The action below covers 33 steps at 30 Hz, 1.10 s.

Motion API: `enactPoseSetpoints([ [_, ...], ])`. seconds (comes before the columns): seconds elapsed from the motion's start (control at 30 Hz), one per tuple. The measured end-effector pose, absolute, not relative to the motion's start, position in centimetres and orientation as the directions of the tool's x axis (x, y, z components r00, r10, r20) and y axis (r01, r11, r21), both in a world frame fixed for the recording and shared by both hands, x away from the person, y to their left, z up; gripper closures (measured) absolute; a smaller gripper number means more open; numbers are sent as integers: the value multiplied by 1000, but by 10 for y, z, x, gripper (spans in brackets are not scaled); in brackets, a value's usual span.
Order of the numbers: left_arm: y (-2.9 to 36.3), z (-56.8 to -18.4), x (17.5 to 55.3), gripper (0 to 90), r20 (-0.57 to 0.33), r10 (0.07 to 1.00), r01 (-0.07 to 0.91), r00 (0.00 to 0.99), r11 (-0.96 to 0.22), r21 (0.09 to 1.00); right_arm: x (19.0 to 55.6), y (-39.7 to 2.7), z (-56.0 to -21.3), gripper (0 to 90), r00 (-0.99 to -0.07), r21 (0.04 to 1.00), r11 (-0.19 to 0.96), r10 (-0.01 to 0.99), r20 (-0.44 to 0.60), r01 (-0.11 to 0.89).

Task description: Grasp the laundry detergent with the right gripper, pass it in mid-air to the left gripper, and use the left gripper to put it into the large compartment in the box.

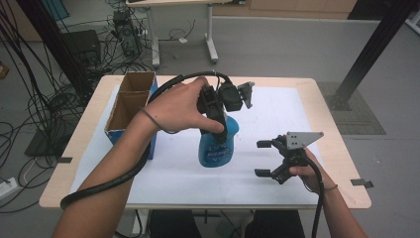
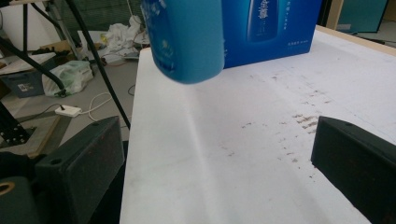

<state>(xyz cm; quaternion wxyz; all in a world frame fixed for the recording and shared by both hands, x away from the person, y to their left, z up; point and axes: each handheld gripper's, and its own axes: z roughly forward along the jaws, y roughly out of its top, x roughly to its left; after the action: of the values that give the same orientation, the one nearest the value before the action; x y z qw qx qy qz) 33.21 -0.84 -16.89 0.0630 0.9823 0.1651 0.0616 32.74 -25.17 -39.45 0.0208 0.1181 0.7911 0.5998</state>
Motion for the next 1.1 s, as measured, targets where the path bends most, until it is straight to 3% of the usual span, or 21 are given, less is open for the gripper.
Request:
enactPoseSetpoints([
  [0.63, 0, -128, 359, 375, 111, 623, 598, 774, -778, 194, 329, -247, -394, 25, -973, 956, 246, 205, 107, 157],
  [1.1, 17, -99, 389, 375, 91, 749, 721, 656, -658, 219, 328, -242, -393, 24, -976, 959, 243, 196, 99, 146],
])
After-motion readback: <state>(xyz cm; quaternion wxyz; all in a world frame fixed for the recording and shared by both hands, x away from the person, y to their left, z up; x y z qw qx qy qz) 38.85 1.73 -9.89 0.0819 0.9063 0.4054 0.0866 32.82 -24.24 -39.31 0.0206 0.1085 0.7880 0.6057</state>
